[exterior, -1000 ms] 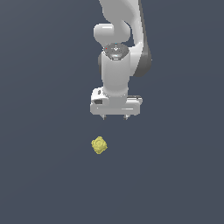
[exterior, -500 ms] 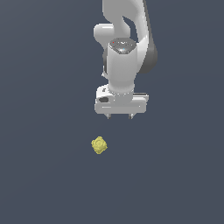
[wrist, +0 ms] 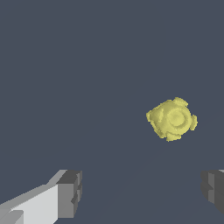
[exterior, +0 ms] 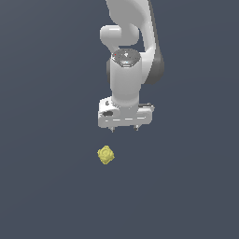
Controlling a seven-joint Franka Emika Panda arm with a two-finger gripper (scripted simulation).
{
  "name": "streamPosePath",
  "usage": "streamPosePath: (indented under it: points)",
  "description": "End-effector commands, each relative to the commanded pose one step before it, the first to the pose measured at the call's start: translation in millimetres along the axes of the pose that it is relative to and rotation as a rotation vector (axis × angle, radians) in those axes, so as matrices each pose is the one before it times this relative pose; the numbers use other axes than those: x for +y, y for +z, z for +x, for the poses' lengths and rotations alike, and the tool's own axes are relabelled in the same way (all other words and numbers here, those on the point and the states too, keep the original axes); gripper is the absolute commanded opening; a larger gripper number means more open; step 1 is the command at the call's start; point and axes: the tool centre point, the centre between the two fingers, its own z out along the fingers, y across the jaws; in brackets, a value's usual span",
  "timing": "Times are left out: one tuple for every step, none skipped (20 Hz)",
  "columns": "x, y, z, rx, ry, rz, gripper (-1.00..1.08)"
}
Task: Pick up the object and move it to a goal position.
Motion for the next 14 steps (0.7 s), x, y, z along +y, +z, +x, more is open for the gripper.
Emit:
streamPosePath:
  points:
    - [6.45, 6.63, 3.80, -0.00458, -0.03994, -0.00221, 1.00]
    - [2.99, 3.04, 1.64, -0.00200, -0.01857, -0.00086, 1.00]
    - [3.21, 3.26, 1.64, -0.00214, -0.01973, -0.00083, 1.00]
    - [3.45, 3.48, 1.62, -0.00228, -0.02085, -0.00078, 1.00]
    - [3.69, 3.71, 1.59, -0.00241, -0.02200, -0.00072, 1.00]
    - [3.86, 3.86, 1.50, -0.00249, -0.02268, -0.00062, 1.00]
    - [3.91, 3.90, 1.36, -0.00250, -0.02266, -0.00051, 1.00]
    - [3.94, 3.94, 1.22, -0.00249, -0.02264, -0.00039, 1.00]
    - [3.98, 3.97, 1.07, -0.00248, -0.02260, -0.00027, 1.00]
    - [4.01, 4.01, 0.92, -0.00247, -0.02257, -0.00016, 1.00]
    - [4.03, 4.04, 0.77, -0.00245, -0.02255, -0.00005, 1.00]
    - [4.05, 4.07, 0.62, -0.00243, -0.02251, 0.00007, 1.00]
    - [4.07, 4.11, 0.47, -0.00240, -0.02248, 0.00017, 1.00]
    - [4.08, 4.14, 0.32, -0.00237, -0.02245, 0.00028, 1.00]
